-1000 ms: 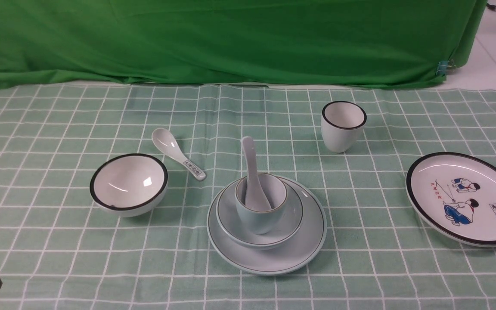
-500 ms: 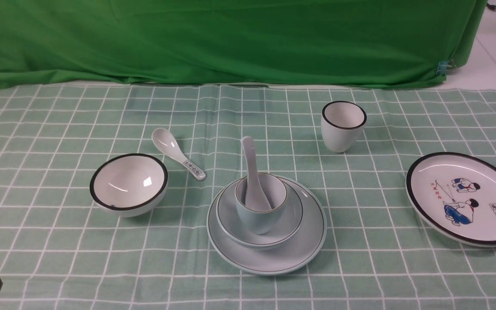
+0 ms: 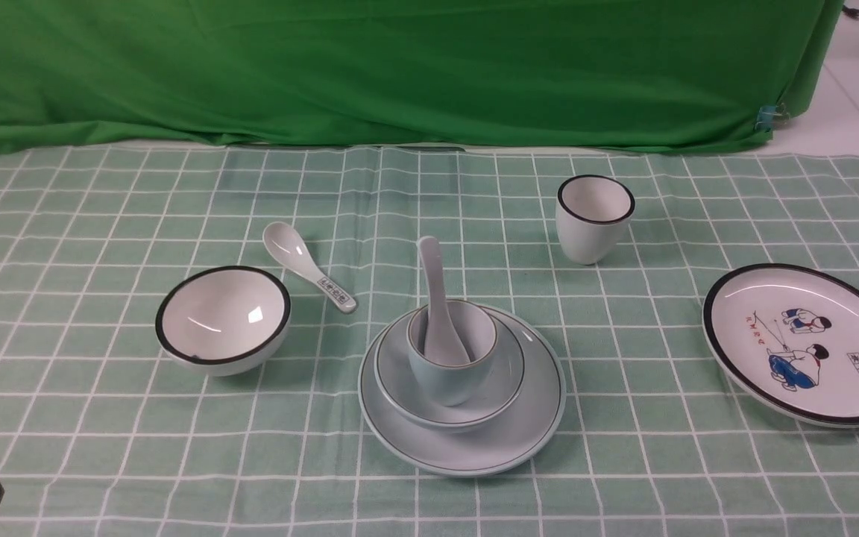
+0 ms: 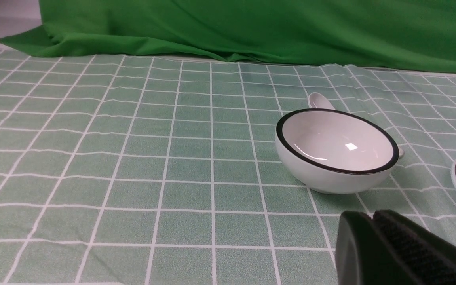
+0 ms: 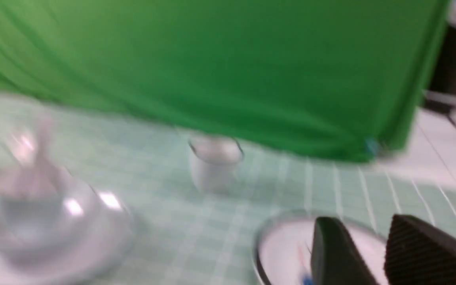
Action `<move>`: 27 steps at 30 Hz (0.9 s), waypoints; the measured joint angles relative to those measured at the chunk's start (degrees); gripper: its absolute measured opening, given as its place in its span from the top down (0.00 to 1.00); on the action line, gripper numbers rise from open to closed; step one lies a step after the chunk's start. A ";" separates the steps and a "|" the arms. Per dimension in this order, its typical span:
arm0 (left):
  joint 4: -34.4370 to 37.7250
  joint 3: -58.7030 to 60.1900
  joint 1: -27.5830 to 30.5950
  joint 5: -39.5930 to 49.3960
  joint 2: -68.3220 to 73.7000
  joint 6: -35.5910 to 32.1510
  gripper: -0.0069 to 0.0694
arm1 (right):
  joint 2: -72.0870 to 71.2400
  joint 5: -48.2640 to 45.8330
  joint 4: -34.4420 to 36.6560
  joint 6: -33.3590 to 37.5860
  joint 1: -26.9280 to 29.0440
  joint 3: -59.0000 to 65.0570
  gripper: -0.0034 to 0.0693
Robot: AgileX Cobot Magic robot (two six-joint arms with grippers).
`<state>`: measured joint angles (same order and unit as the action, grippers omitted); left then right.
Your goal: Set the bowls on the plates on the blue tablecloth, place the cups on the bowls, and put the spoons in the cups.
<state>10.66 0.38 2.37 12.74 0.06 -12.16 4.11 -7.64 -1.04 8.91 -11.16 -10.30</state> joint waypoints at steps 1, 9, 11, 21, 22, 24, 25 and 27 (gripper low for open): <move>0.00 0.00 0.00 0.00 0.00 0.00 0.89 | -0.24 0.00 0.00 0.66 1.85 1.97 0.62; 0.00 0.00 0.00 0.00 0.00 0.00 0.89 | -3.75 -5.72 0.00 1.68 10.10 10.68 0.62; 0.00 0.00 0.00 0.00 0.00 0.00 0.89 | -3.95 -6.39 -0.05 2.28 10.54 10.68 0.62; 0.00 0.00 0.00 0.06 0.00 -0.05 0.89 | -4.01 -6.86 -0.11 1.32 10.80 10.68 0.62; 0.00 0.00 0.00 0.06 0.00 -0.05 0.89 | -4.01 -6.86 -0.11 1.23 10.80 10.68 0.62; 0.00 0.00 0.00 0.06 0.00 -0.05 0.89 | -4.01 -6.86 -0.11 1.09 10.80 10.68 0.62; 0.00 0.00 0.00 0.06 0.00 -0.05 0.89 | -4.01 -6.86 -0.11 1.09 10.80 10.68 0.62; 0.00 0.00 0.00 0.06 0.00 -0.05 0.89 | -4.01 -6.86 -0.11 1.09 10.85 10.68 0.62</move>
<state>10.66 0.38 2.37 12.80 0.06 -12.22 0.10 -14.50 -1.14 10.00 -0.31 0.38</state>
